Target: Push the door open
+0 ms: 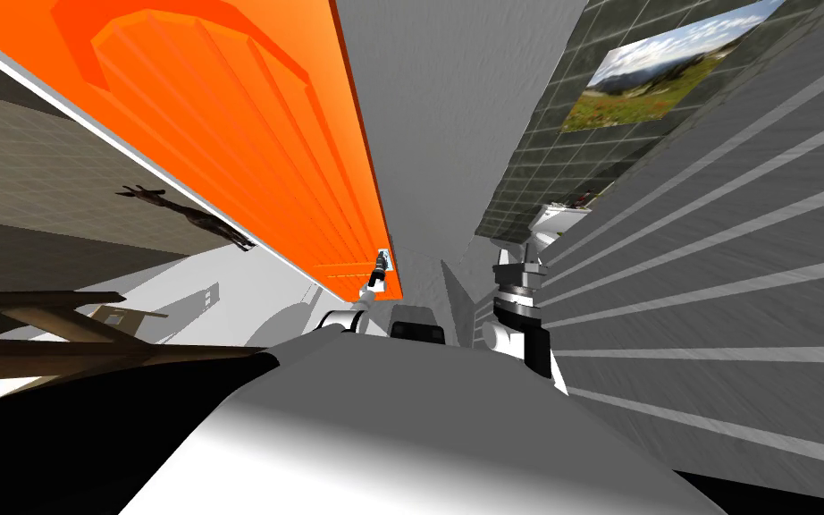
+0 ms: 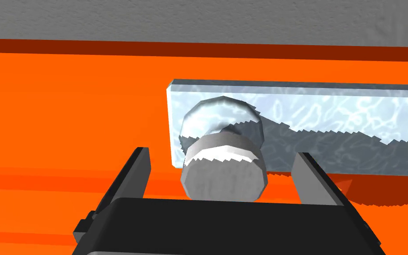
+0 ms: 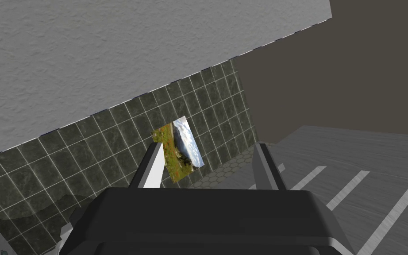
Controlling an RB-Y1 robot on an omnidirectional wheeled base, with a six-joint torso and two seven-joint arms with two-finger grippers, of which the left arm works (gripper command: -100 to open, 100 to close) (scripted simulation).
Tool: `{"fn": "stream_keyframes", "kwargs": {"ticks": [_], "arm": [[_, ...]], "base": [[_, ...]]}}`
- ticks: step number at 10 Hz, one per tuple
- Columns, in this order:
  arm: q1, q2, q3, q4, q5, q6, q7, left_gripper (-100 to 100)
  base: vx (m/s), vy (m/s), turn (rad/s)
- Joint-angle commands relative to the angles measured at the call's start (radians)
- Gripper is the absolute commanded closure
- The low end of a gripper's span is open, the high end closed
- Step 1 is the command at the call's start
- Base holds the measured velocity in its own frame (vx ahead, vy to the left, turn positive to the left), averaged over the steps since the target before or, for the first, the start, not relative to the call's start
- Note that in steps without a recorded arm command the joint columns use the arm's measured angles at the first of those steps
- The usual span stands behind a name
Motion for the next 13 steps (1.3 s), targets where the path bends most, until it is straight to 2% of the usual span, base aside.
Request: {"fn": "stream_keyframes", "kwargs": {"ticks": [1,2,7,12,13], "arm": [[0.0,0.0,0.0,0.0,0.0,0.0,0.0,-100],[0.0,0.0,0.0,0.0,0.0,0.0,0.0,100],[0.0,0.0,0.0,0.0,0.0,0.0,0.0,100],[0.003,0.019,0.042,0.006,0.015,0.007,-0.014,100],[0.003,0.019,0.042,0.006,0.015,0.007,-0.014,100]], "base": [[0.112,0.021,-0.005],[-0.014,-0.002,0.008],[-0.023,-0.004,0.001],[0.16,-0.055,0.046],[0.147,-0.044,0.022]]}}
